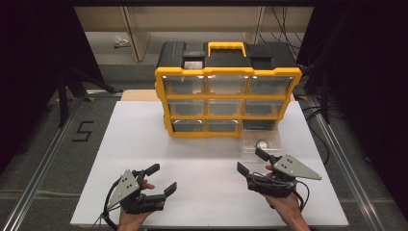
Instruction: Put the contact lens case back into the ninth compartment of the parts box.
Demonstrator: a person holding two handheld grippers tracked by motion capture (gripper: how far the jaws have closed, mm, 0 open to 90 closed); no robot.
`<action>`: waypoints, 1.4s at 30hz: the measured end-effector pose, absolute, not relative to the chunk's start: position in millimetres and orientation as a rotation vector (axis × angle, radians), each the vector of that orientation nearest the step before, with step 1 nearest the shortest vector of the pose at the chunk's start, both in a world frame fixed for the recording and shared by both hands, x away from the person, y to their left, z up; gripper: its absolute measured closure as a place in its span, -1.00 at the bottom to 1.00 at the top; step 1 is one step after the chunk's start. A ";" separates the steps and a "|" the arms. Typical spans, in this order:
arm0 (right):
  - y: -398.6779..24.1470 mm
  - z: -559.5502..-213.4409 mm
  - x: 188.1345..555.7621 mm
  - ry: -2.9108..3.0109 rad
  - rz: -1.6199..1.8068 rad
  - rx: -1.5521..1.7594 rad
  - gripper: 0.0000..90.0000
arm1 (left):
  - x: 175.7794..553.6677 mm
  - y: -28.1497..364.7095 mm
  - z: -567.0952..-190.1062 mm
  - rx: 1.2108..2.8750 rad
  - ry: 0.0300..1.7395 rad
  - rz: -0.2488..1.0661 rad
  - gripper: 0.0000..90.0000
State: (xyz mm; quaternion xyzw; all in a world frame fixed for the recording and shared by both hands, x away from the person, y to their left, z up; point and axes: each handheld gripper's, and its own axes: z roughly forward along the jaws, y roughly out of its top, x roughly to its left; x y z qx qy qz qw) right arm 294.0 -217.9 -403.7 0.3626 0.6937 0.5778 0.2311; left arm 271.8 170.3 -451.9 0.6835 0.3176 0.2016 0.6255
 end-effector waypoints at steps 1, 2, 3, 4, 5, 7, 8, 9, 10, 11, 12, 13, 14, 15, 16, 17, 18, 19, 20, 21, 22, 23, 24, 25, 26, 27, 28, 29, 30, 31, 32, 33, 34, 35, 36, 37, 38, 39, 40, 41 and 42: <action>-218.2 -404.7 293.6 1.906 1.589 0.997 -0.52 | 271.9 170.3 -451.9 1.569 0.729 0.462 -0.65; -218.9 -406.1 292.8 1.906 1.587 0.997 -0.52 | 271.9 170.3 -451.9 1.569 0.728 0.462 -0.65; -219.5 -407.4 292.2 1.910 1.585 0.999 -0.53 | 271.7 170.3 -451.8 1.571 0.728 0.462 -0.65; -220.2 -408.7 291.4 1.914 1.581 1.002 -0.54 | 271.8 170.2 -451.9 1.569 0.726 0.461 -0.65; -220.7 -410.2 290.8 1.913 1.581 1.002 -0.54 | 271.9 170.3 -451.9 1.569 0.727 0.460 -0.65; -221.6 -412.8 289.5 1.919 1.579 1.005 -0.57 | 271.9 170.3 -452.0 1.569 0.728 0.461 -0.65; -222.0 -413.8 288.8 1.920 1.578 1.005 -0.58 | 271.9 170.3 -452.0 1.569 0.728 0.461 -0.65; -222.3 -414.8 288.2 1.918 1.581 1.003 -0.59 | 271.9 170.2 -452.1 1.570 0.728 0.460 -0.65; -222.6 -415.5 287.4 1.921 1.584 1.003 -0.60 | 272.0 170.0 -452.2 1.570 0.729 0.461 -0.65; -222.8 -416.3 286.7 1.921 1.589 0.999 -0.61 | 272.0 170.0 -452.3 1.571 0.729 0.460 -0.65; -222.9 -416.9 286.0 1.920 1.589 0.994 -0.62 | 272.0 169.8 -452.4 1.571 0.728 0.460 -0.65; -223.2 -417.5 285.3 1.921 1.586 0.989 -0.63 | 272.0 169.8 -452.4 1.572 0.728 0.460 -0.65; -223.5 -418.0 284.4 1.923 1.585 0.988 -0.64 | 272.0 169.8 -452.4 1.571 0.729 0.461 -0.65; -223.8 -418.6 283.6 1.922 1.586 0.992 -0.64 | 272.0 170.0 -452.4 1.571 0.730 0.460 -0.66; -224.3 -419.4 283.0 1.920 1.588 0.993 -0.65 | 271.9 169.9 -452.4 1.568 0.732 0.459 -0.66; -224.9 -420.3 282.3 1.920 1.588 0.996 -0.65 | 271.7 170.0 -452.4 1.568 0.733 0.459 -0.66; -225.4 -421.2 281.4 1.921 1.588 0.999 -0.65 | 271.5 170.1 -452.3 1.569 0.732 0.460 -0.66; -225.7 -422.2 280.6 1.920 1.589 0.999 -0.65 | 271.4 170.3 -452.3 1.569 0.730 0.460 -0.66; -226.2 -423.0 279.6 1.921 1.583 0.998 -0.66 | 271.3 170.4 -452.2 1.570 0.729 0.460 -0.66; -226.5 -423.6 278.6 1.922 1.581 0.999 -0.66 | 271.3 170.4 -452.3 1.571 0.729 0.459 -0.66; -227.1 -424.0 277.7 1.924 1.580 1.000 -0.66 | 271.4 170.4 -452.4 1.572 0.730 0.456 -0.66; -227.9 -424.5 276.9 1.922 1.582 1.000 -0.66 | 271.5 170.3 -452.5 1.573 0.730 0.456 -0.66; -228.7 -425.1 276.1 1.920 1.584 1.000 -0.66 | 271.5 170.2 -452.5 1.575 0.729 0.456 -0.66; -229.5 -425.7 275.1 1.920 1.584 1.004 -0.66 | 271.4 170.1 -452.4 1.574 0.727 0.456 -0.66; -230.2 -426.5 274.5 1.917 1.586 1.006 -0.66 | 271.3 170.1 -452.3 1.573 0.726 0.456 -0.66; -230.9 -426.9 274.0 1.919 1.583 1.009 -0.66 | 271.2 170.1 -452.2 1.575 0.726 0.457 -0.66; -231.3 -427.4 273.7 1.916 1.585 1.010 -0.66 | 271.2 170.1 -452.3 1.576 0.727 0.457 -0.66; -231.6 -427.6 273.5 1.916 1.583 1.011 -0.66 | 271.3 170.1 -452.3 1.574 0.726 0.456 -0.66; -231.8 -427.9 273.6 1.914 1.581 1.008 -0.66 | 271.4 170.2 -452.3 1.573 0.726 0.456 -0.66; -232.0 -428.0 273.7 1.912 1.579 1.008 -0.66 | 271.4 170.2 -452.3 1.573 0.726 0.456 -0.66; -232.3 -428.0 273.9 1.911 1.578 1.008 -0.66 | 271.4 170.2 -452.3 1.573 0.726 0.457 -0.66; -232.7 -428.2 274.2 1.909 1.578 1.009 -0.66 | 271.4 170.2 -452.3 1.574 0.726 0.456 -0.66; -233.0 -428.2 274.4 1.909 1.576 1.012 -0.66 | 271.5 170.1 -452.3 1.574 0.726 0.457 -0.66; -233.2 -428.4 274.5 1.907 1.577 1.016 -0.66 | 271.4 170.0 -452.3 1.575 0.727 0.457 -0.66; -233.3 -428.6 274.7 1.906 1.579 1.018 -0.66 | 271.4 169.9 -452.3 1.575 0.727 0.458 -0.66; -233.4 -428.7 274.8 1.907 1.579 1.018 -0.66 | 271.4 169.9 -452.3 1.575 0.727 0.458 -0.66; -233.4 -428.9 275.0 1.906 1.578 1.016 -0.66 | 271.5 169.9 -452.3 1.575 0.727 0.458 -0.66; -233.2 -429.0 275.0 1.907 1.576 1.017 -0.66 | 271.4 170.0 -452.2 1.576 0.726 0.459 -0.66; -233.0 -429.3 275.2 1.909 1.574 1.016 -0.66 | 271.3 170.1 -452.1 1.575 0.726 0.460 -0.66; -233.0 -429.5 275.4 1.910 1.573 1.014 -0.66 | 271.2 170.4 -451.9 1.571 0.726 0.461 -0.66; -232.8 -429.8 275.5 1.910 1.573 1.016 -0.66 | 271.2 170.6 -451.9 1.569 0.726 0.462 -0.66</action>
